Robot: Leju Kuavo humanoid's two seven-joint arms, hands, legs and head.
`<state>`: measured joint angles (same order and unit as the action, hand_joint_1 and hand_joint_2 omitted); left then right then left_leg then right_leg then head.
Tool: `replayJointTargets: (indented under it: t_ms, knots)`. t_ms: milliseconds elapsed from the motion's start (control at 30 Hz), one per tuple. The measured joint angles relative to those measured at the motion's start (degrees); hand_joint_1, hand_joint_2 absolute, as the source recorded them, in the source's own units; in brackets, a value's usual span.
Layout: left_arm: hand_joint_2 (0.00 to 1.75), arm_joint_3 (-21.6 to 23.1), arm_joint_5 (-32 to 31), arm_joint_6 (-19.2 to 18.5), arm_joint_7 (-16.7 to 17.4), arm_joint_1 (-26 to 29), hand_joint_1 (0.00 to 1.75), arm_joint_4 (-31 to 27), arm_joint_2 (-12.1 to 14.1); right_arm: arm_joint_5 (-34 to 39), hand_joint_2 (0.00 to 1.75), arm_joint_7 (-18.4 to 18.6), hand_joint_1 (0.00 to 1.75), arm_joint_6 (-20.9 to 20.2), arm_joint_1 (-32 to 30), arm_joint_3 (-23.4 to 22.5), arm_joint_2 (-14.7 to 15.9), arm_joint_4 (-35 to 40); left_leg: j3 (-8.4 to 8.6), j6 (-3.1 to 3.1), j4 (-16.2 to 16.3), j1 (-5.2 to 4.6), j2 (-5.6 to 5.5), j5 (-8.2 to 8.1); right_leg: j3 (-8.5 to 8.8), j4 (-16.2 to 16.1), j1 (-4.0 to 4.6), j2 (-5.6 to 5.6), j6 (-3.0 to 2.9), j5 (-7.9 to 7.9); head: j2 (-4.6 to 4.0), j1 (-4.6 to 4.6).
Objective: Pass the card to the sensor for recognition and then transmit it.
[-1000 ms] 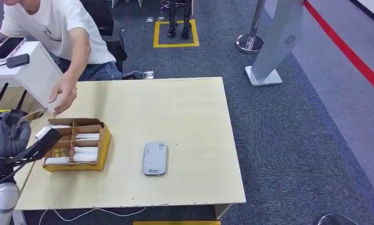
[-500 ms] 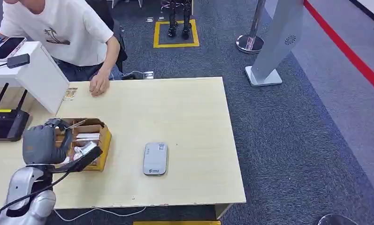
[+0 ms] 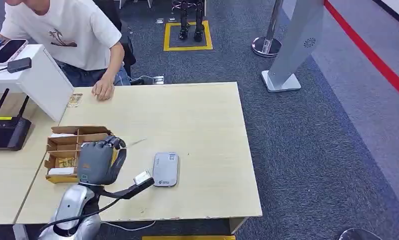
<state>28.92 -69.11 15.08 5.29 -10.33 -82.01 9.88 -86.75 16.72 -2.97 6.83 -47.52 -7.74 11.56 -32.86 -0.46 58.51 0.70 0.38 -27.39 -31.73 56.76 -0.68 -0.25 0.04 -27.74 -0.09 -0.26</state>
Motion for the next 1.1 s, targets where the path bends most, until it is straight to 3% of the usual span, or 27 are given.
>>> replayJointTargets:
  t_ms: [433,1100]
  knots:
    - [1.75,2.38,-2.08,2.66,3.19,3.26,1.75,6.31,-3.49,0.52,0.00,0.07,0.00,0.44,0.12,0.31,0.00,0.00,-0.02,0.01,0.00,0.00,-0.01,-0.01,0.00,0.00,0.00,-0.02,0.01,-0.01,0.02,0.00]
    - [1.75,2.14,-0.83,3.50,3.23,4.59,1.75,7.78,-4.09,0.74,0.00,0.28,0.00,0.50,0.13,0.74,0.02,0.02,-0.02,0.01,0.00,0.00,-0.02,-0.01,0.00,0.00,0.00,-0.03,0.01,-0.01,0.02,0.00]
